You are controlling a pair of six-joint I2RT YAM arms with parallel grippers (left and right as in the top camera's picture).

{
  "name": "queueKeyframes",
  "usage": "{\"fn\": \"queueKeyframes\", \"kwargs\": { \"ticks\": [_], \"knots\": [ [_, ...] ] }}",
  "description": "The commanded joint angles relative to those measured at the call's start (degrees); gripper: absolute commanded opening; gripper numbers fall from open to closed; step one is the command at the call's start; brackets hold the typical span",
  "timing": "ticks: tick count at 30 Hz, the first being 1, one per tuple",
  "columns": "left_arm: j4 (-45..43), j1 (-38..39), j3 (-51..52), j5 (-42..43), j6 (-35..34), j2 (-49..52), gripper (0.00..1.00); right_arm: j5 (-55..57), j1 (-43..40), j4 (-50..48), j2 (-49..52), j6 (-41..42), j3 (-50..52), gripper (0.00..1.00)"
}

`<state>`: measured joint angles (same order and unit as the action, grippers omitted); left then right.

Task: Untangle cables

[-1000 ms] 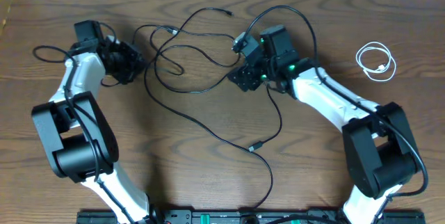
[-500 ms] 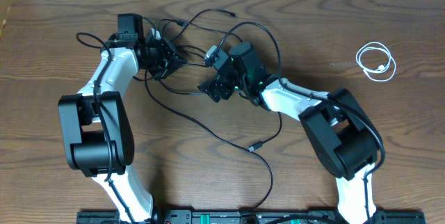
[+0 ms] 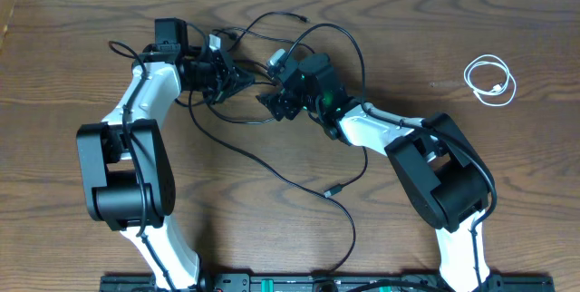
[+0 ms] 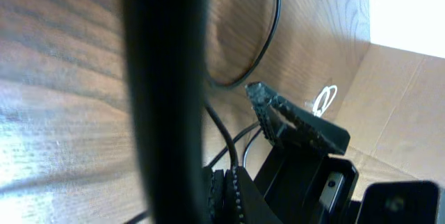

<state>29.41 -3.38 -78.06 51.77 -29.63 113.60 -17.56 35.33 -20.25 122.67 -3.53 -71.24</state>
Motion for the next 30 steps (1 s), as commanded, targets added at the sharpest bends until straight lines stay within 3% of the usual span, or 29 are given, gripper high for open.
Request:
{"fn": "queueKeyframes", "kwargs": {
  "ticks": [1, 3, 9, 11, 15, 17, 18, 19, 23, 28, 30],
  "knots": [
    [1.42, -0.13, 0.61, 3.1, 4.28, 0.22, 0.08, 1.18, 0.33, -0.66, 0.26, 0.24, -0.31, 0.82],
    [1.42, -0.13, 0.61, 6.29, 7.63, 0.22, 0.08, 1.55, 0.35, -1.44, 0.26, 0.24, -0.31, 0.79],
    [1.42, -0.13, 0.61, 6.29, 7.56, 0.22, 0.08, 1.55, 0.35, -0.72, 0.26, 0.26, -0.31, 0.56],
    [1.42, -0.13, 0.61, 6.29, 7.56, 0.22, 0.08, 1.55, 0.35, -0.26, 0.26, 0.24, -0.31, 0.35],
    [1.4, -0.13, 0.61, 6.27, 7.56, 0.22, 0.08, 1.57, 0.22, 0.63, 0.26, 0.07, -0.31, 0.01],
    [0.61, -0.13, 0.61, 4.55, 7.54, 0.22, 0.09, 1.44, 0.24, 0.7, 0.24, 0.07, -0.31, 0.01],
    [0.04, -0.13, 0.61, 3.45, 7.54, 0.22, 0.14, 1.14, 0.24, 0.46, 0.22, 0.07, -0.31, 0.01],
    [-0.42, -0.13, 0.59, 0.2, 7.52, 0.22, 0.29, 0.9, 0.15, 0.31, -0.28, 0.11, -0.33, 0.01],
    [-1.14, -0.2, 0.59, -5.46, 7.54, 0.22, 0.62, 0.94, -0.76, 2.47, -6.47, 0.33, -0.33, 0.01],
    [-1.22, -0.2, 0.59, -13.18, 7.52, 0.22, 0.64, 0.92, -0.83, 3.58, -14.34, 0.33, -0.33, 0.01],
    [-1.18, -0.2, 0.59, -16.15, 7.54, 0.22, 0.7, 0.92, -0.83, 3.58, -17.66, 0.31, -0.33, 0.01]
  ]
}}
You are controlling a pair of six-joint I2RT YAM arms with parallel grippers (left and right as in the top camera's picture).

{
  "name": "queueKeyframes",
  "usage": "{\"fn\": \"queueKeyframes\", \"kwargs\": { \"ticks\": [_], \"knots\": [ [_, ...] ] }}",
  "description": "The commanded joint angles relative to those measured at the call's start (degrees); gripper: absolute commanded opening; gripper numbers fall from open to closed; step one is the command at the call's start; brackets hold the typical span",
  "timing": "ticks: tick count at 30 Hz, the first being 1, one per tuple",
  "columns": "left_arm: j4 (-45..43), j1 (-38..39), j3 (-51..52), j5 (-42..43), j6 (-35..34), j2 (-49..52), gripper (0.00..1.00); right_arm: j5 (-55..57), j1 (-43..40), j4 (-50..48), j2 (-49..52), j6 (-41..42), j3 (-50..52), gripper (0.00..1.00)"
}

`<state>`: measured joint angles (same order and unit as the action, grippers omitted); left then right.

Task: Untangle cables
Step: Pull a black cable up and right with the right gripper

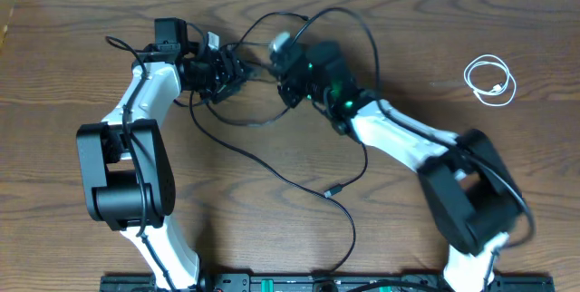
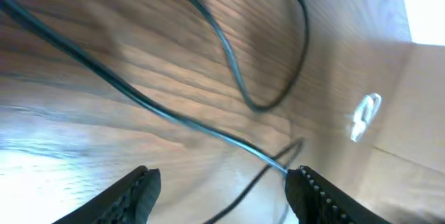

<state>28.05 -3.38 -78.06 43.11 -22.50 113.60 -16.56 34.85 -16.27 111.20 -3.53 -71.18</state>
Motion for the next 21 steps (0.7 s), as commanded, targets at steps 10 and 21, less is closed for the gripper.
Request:
{"fn": "queueKeyframes", "kwargs": {
  "ticks": [10, 21],
  "knots": [
    [0.35, -0.17, 0.59, -14.19, 0.39, 0.22, 0.86, -0.07, -0.26, -0.94, -22.18, 0.28, -0.39, 0.01],
    [1.42, -0.2, 0.61, -21.35, 0.37, 0.22, 0.49, 0.24, -0.72, -3.76, -32.68, 0.02, -0.39, 0.01]
  ]
}}
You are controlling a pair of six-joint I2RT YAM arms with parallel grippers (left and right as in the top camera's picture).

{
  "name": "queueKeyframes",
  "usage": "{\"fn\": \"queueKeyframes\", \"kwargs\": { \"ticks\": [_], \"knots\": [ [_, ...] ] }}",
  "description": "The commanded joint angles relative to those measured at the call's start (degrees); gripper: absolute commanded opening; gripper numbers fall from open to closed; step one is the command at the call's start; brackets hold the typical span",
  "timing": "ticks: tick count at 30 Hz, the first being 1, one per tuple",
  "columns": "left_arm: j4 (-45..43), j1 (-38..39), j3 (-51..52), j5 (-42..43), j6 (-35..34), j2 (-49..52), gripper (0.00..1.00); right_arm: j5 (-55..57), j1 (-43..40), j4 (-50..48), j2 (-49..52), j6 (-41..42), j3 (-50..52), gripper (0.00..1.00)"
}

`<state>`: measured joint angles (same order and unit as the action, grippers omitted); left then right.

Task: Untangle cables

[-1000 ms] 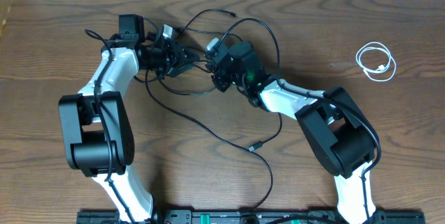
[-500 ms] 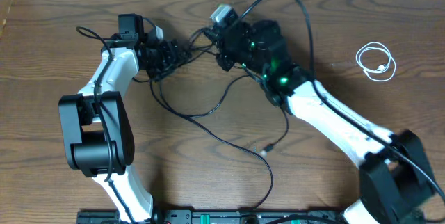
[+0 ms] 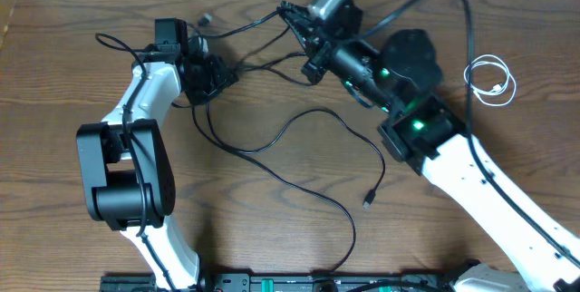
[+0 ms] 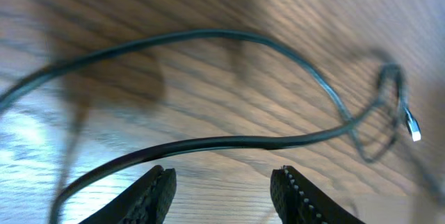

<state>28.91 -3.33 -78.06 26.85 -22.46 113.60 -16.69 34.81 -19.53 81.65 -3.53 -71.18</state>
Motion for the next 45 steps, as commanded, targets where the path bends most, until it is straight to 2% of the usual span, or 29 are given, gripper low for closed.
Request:
{"fn": "queueKeyframes", "kwargs": {
  "ticks": [1, 9, 13, 17, 19, 20, 21, 22, 23, 25, 26, 28, 32, 33, 34, 35, 36, 38, 45],
  "knots": [
    [0.59, -0.22, 0.61, -5.62, 0.35, 0.22, 0.49, 0.81, -0.92, -0.66, -4.79, 0.0, -0.39, 0.01],
    [0.66, -0.22, 0.61, -7.06, 0.35, 0.22, 0.48, 9.31, -1.38, 2.51, -15.26, 0.0, -0.37, 0.01],
    [0.85, -0.22, 0.61, -9.35, 0.04, 0.22, 0.49, 17.94, -1.4, 5.95, -20.52, 0.02, -0.37, 0.01],
    [1.03, -0.22, 0.61, -9.99, -0.55, 0.22, 0.48, 21.59, -1.46, 1.16, -23.71, -1.44, -0.37, 0.01],
    [1.03, -0.22, 0.61, -9.92, -0.72, 0.22, 0.5, 21.7, -1.51, -4.96, -24.13, -3.85, -0.37, 0.01],
    [1.05, -0.22, 0.61, -9.7, -0.7, 0.22, 0.57, 21.7, -1.51, -7.48, -24.11, -4.48, -0.39, 0.01],
    [1.07, -0.22, 0.61, -9.33, -0.68, 0.22, 0.74, 21.7, -1.51, -10.34, -24.0, -4.94, -0.39, 0.01],
    [1.07, -0.22, 0.61, -9.01, -0.66, 0.22, 0.82, 21.7, -1.51, -10.86, -23.98, -4.94, -0.37, 0.01],
    [1.03, -0.22, 0.61, -7.21, -0.15, 0.22, 0.87, 21.68, -1.51, -11.15, -23.89, -4.92, -0.37, 0.01],
    [0.22, -0.22, 0.61, 1.38, 4.35, 0.22, 0.9, 21.64, -1.49, -10.03, -23.45, -4.9, -0.37, 0.01],
    [-0.24, -0.22, 0.61, 5.35, 6.78, 0.22, 0.9, 21.66, -1.49, -9.03, -23.1, -4.9, -0.37, 0.01],
    [-0.68, -0.22, 0.61, 17.86, 16.41, 0.22, 0.89, 21.66, -1.51, -7.43, -21.79, -4.9, -0.37, 0.01],
    [0.39, -0.22, 0.61, 28.22, 25.86, 0.2, 0.83, 21.68, -1.51, -7.72, -19.74, -4.94, -0.37, 0.01],
    [0.39, -0.22, 0.61, 27.87, 25.86, 0.2, 0.84, 21.64, -1.51, -7.72, -19.61, -4.94, -0.37, 0.01],
    [0.02, -0.24, 0.61, 25.75, 25.86, 0.2, 0.99, 21.44, -1.51, -7.72, -19.54, -4.92, -0.37, 0.01],
    [-0.52, -0.24, 0.61, 20.35, 25.86, 0.2, 0.99, 21.49, -1.51, -7.72, -19.54, -4.92, -0.37, 0.01],
    [-0.46, -0.22, 0.61, 14.51, 25.83, 0.2, 0.93, 21.46, -1.51, -7.72, -19.54, -4.92, -0.37, 0.01],
    [-0.46, -0.22, 0.61, 10.36, 25.88, 0.2, 0.86, 21.46, -1.51, -7.72, -19.54, -4.92, -0.37, 0.01],
    [-0.46, 0.74, 0.61, 9.27, 34.95, 0.26, 0.83, 21.44, -1.51, -7.08, -19.52, -4.9, -0.37, 0.01]
  ]
}}
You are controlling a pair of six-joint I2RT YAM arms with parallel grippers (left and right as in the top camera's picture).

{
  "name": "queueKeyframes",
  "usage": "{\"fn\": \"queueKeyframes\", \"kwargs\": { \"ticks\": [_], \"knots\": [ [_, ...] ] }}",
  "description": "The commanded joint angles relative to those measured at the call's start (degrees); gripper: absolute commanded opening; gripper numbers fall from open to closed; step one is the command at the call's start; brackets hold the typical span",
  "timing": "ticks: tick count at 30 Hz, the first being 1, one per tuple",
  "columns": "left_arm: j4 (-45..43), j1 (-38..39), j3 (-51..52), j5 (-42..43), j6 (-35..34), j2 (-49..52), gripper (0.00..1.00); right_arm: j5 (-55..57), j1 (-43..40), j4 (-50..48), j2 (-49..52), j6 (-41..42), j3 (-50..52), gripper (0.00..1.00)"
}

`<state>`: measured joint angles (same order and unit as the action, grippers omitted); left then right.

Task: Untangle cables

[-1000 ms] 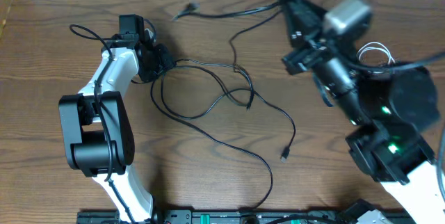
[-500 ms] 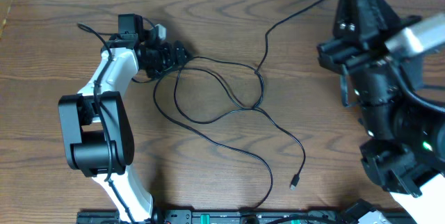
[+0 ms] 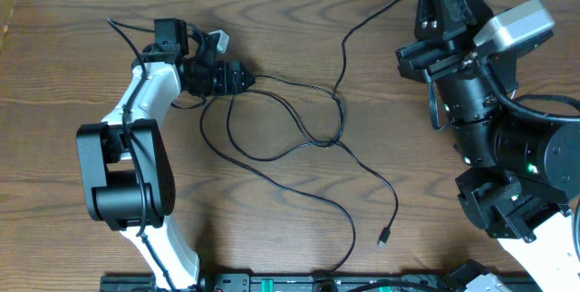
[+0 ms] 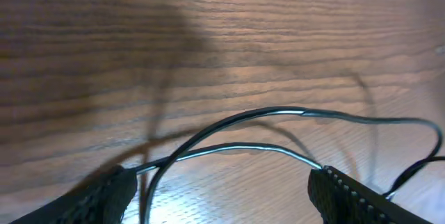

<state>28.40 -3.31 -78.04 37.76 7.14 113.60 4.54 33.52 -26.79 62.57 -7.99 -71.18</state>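
Note:
A long black cable (image 3: 299,142) lies in crossed loops on the wooden table, one plug end (image 3: 384,235) at the lower right. My left gripper (image 3: 241,78) lies low at the upper left, open, and two strands of the cable (image 4: 229,147) pass between its wide-spread fingers (image 4: 348,196) in the left wrist view. My right gripper is raised high at the upper right. It looks shut on a lifted stretch of the cable that runs along the table's far edge.
The raised right arm (image 3: 498,120) fills the right side of the overhead view and hides the table under it. A thin cable end (image 3: 116,27) lies left of the left arm. The table's far edge is close behind both grippers.
My right gripper has moved from the top middle to the upper right corner and higher, with the cable drawn out along the far edge. The loops on the table have spread wider. The left gripper stays open.
Both grippers were close together in the tangle at the upper middle, the left one shut. Then the left gripper was open and the right one held cable beside it. Later the right arm stood raised with the cable, and now it is far right, with the loops spread out.

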Motion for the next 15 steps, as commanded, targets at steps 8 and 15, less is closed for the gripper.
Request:
{"fn": "queueKeyframes", "kwargs": {
  "ticks": [8, 15],
  "knots": [
    [0.02, 4.52, 0.59, -10.45, 7.48, 0.55, 0.68, 0.22, -0.2, 0.81, -0.46, -0.44, -0.37, 0.01],
    [-0.74, 5.66, 0.59, -16.61, 7.43, 1.16, 0.68, -1.25, -0.2, 0.94, -0.46, -0.44, -0.37, 0.01]
  ]
}}
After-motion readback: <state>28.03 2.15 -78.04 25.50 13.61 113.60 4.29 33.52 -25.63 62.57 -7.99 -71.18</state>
